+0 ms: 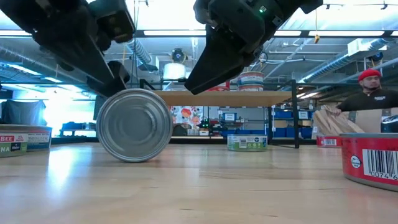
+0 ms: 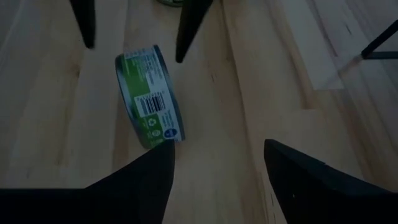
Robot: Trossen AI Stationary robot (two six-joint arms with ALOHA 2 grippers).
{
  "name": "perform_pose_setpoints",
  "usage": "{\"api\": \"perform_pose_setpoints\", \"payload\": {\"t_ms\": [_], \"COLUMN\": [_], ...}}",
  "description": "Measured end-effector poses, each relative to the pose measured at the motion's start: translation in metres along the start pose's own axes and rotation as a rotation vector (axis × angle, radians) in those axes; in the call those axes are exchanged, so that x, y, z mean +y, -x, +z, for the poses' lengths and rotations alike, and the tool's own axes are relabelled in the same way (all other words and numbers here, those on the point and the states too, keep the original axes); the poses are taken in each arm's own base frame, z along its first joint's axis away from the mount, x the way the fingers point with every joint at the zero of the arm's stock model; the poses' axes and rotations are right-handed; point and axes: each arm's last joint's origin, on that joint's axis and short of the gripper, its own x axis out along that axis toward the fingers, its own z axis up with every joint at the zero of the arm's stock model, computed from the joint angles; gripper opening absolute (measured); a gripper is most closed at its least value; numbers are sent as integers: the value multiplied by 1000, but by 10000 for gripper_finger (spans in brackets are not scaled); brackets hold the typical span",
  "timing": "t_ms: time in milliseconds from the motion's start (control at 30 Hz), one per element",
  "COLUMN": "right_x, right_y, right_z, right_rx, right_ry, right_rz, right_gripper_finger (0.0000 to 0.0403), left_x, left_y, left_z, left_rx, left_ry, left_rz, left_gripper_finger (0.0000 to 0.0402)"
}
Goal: Stack canned seafood by type on shelf
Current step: Stack the green and white tuna can on top of the green and white tuna can on the shelf
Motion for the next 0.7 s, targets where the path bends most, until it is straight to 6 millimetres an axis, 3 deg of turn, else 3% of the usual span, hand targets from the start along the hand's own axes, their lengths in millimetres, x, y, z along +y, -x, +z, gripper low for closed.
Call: {"api": "perform_pose_setpoints", "payload": {"t_ms": [267, 400, 500, 700], "right_x": [0, 0, -1, -2], "right_y": [0, 0, 0, 0], "right_z": [1, -1, -4, -7], "right_rx": [-5, 12, 42, 70], "right_ry": [1, 10, 29, 40], "right_rz": [2, -2, -9, -14], "right_gripper_finger": [257, 234, 188, 52], "left_x": [4, 5, 5, 5], "left_y": [-11, -11, -11, -11], "left_z": [-3, -3, -3, -2], "left_rx": [10, -4, -2, -11], "left_ry": [-11, -40, -48, -72], "left_rz": [36, 68, 69, 70], "left_gripper_finger": [304, 300, 286, 238]}}
